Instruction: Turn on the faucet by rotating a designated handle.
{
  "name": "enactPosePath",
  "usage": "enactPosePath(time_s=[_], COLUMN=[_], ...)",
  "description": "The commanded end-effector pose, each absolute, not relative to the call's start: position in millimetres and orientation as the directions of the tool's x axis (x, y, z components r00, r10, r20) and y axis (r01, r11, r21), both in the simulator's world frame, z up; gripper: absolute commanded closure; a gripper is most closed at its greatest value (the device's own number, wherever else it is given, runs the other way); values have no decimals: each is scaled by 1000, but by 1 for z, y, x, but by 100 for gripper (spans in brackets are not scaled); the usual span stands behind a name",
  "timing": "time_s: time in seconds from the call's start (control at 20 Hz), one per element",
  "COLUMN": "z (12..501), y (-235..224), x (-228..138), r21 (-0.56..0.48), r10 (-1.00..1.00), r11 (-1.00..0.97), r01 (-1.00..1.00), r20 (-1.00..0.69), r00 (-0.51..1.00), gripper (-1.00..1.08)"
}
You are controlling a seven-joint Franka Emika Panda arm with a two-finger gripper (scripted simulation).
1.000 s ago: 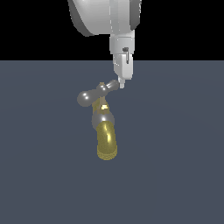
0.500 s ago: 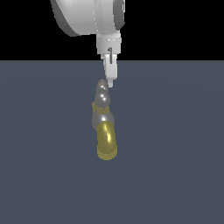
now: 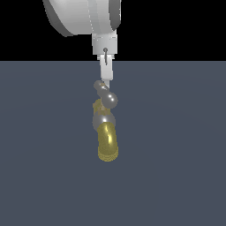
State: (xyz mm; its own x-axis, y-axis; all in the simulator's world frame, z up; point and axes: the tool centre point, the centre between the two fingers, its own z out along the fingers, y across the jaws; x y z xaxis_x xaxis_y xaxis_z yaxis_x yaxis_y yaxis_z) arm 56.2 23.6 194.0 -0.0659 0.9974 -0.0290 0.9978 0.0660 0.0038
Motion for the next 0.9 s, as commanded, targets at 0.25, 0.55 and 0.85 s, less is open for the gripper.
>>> enactPosePath(time_s=[0.25,0.55,0.85], z=[194,194,195], y=[81,110,135], x=[33,16,0], r21=[0,0,0], r10=[993,990,988], r11=[121,138,154], r01=[993,990,988], r20=[-11,-6,0], r00=[-121,-138,-154], gripper=[108,108,108])
